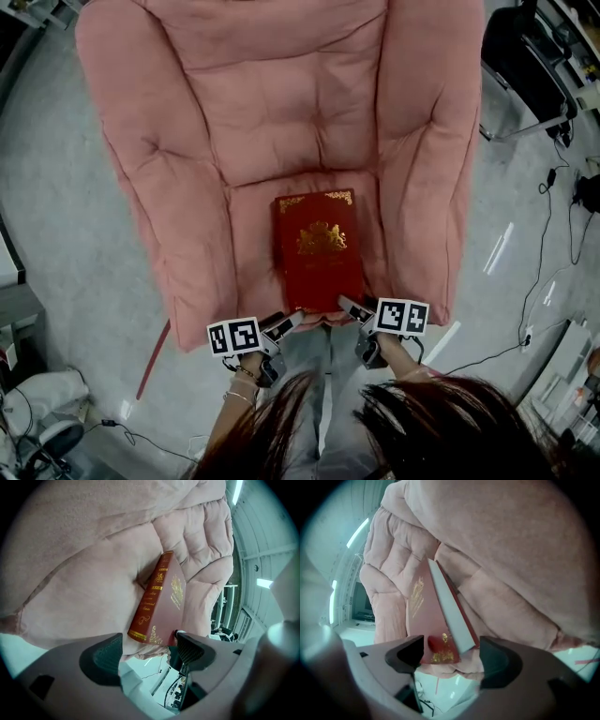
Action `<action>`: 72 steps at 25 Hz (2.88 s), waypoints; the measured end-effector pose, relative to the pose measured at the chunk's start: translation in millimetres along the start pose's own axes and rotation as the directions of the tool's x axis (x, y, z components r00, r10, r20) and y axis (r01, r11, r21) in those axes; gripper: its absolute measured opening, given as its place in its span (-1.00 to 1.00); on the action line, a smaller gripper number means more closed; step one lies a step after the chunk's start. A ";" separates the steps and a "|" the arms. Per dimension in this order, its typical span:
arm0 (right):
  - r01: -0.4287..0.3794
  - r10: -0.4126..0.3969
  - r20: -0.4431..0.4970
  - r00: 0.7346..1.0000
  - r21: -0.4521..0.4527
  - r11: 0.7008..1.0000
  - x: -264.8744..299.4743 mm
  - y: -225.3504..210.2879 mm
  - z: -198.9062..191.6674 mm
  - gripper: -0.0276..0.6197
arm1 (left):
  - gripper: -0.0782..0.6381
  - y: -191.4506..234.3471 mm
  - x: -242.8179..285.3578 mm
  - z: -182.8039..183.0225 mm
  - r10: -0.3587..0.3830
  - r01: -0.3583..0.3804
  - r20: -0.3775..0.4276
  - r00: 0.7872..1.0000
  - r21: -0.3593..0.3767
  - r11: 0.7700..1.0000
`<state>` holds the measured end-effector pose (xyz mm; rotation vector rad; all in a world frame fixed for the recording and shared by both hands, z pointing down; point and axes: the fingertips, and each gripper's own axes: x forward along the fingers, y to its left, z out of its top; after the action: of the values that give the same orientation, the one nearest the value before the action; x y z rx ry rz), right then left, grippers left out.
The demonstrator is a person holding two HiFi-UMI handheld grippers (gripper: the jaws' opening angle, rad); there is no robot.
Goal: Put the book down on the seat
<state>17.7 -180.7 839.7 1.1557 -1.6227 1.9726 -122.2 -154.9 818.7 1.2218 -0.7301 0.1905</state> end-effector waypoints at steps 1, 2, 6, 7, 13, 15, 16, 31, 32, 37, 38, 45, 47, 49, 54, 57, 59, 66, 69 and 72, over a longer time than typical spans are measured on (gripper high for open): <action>0.010 -0.010 0.005 1.000 0.005 1.000 -0.1 -2.4 -0.9 0.18 | 0.20 0.4 -1.4 1.2 0.002 -0.002 0.002 1.000 0.008 1.000; 0.017 -0.017 0.008 1.000 0.011 1.000 -0.4 -4.6 -1.9 0.18 | 0.20 0.7 -2.9 2.6 0.005 -0.005 0.005 1.000 0.018 1.000; 0.029 -0.029 0.018 0.999 0.046 0.999 -7.6 -8.6 -5.8 0.18 | 0.20 -1.9 -10.6 4.7 0.016 -0.016 0.003 1.000 0.048 0.999; 0.032 -0.033 0.020 0.999 0.049 0.998 -10.4 -8.7 -6.6 0.18 | 0.20 -3.8 -12.6 4.0 0.011 -0.011 -0.001 1.000 0.052 0.999; 0.072 -0.073 0.018 0.997 0.032 0.997 -22.9 -13.6 -20.4 0.18 | 0.20 -0.9 -23.3 -6.7 -0.005 0.005 -0.007 1.000 0.053 0.999; 0.085 -0.086 0.017 0.996 0.025 0.996 -27.0 -15.4 -25.2 0.18 | 0.20 3.1 -26.0 -11.7 -0.007 0.008 -0.005 1.000 0.033 0.999; 0.091 -0.091 0.019 0.996 0.021 0.996 -29.1 -16.0 -27.1 0.18 | 0.20 5.0 -27.2 -14.1 -0.011 0.011 -0.003 1.000 0.019 1.000; 0.032 -0.033 -0.043 0.999 -0.023 0.999 -62.4 11.5 -67.4 0.18 | -0.01 13.5 -54.5 -50.6 -0.032 0.040 0.078 0.996 -0.094 0.995; 0.027 -0.029 -0.056 0.998 -0.042 0.999 -65.9 12.7 -70.2 0.18 | -0.01 11.3 -55.4 -53.4 -0.031 0.040 0.091 0.995 -0.097 0.994; 0.023 -0.035 -0.085 0.996 -0.135 0.991 -94.0 10.5 -79.2 0.18 | -0.12 -11.8 -58.3 -95.5 -0.045 0.056 0.123 0.991 -0.080 0.995; 0.024 -0.037 -0.086 0.996 -0.145 0.989 -100.2 8.3 -79.9 0.18 | -0.12 -15.9 -57.0 -109.1 -0.047 0.056 0.116 0.992 -0.069 0.996; 0.018 -0.039 -0.087 0.995 -0.222 0.975 -140.9 2.5 -76.9 0.18 | -0.16 -22.2 -47.4 -183.7 -0.005 0.021 0.117 0.993 -0.131 0.991; 0.012 -0.038 -0.098 0.994 -0.255 0.967 -151.3 0.7 -80.6 0.18 | -0.16 -27.8 -48.3 -196.0 -0.008 0.023 0.120 0.993 -0.121 0.992; 0.013 -0.049 -0.112 0.992 -0.301 0.953 -162.0 -3.8 -80.3 0.18 | -0.16 -33.6 -49.3 -204.4 -0.007 0.020 0.125 0.992 -0.102 0.995; 0.024 -0.066 -0.105 0.992 -0.363 0.931 -190.9 -15.1 -67.0 0.18 | -0.16 -41.6 -63.7 -211.0 0.018 0.003 0.213 0.977 -0.096 0.995; 0.015 -0.059 -0.101 0.993 -0.397 0.918 -205.6 -16.3 -63.8 0.18 | -0.16 -49.3 -74.5 -210.0 0.015 0.015 0.294 0.956 -0.097 0.995; 0.003 -0.053 -0.104 0.993 -0.428 0.904 -215.1 -13.9 -65.5 0.18 | -0.15 -59.4 -82.8 -210.1 -0.001 0.032 0.348 0.938 -0.085 0.996; -0.052 0.001 -0.101 0.995 -0.506 0.861 -241.3 6.0 -65.8 0.18 | -0.15 -101.6 -117.7 -205.0 -0.033 0.034 0.539 0.842 0.009 0.999; -0.061 0.014 -0.091 0.996 -0.542 0.838 -249.0 14.2 -69.2 0.17 | -0.16 -119.2 -136.4 -205.6 -0.066 0.046 0.588 0.806 0.049 0.998; -0.042 0.010 -0.059 0.998 -0.577 0.816 -252.2 19.5 -67.6 0.15 | -0.16 -136.2 -150.2 -203.5 -0.093 0.055 0.604 0.791 0.082 0.995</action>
<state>133.7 -65.6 635.1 0.8264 -2.0143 1.3362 -85.0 16.2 591.0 1.3799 -1.2404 -0.2706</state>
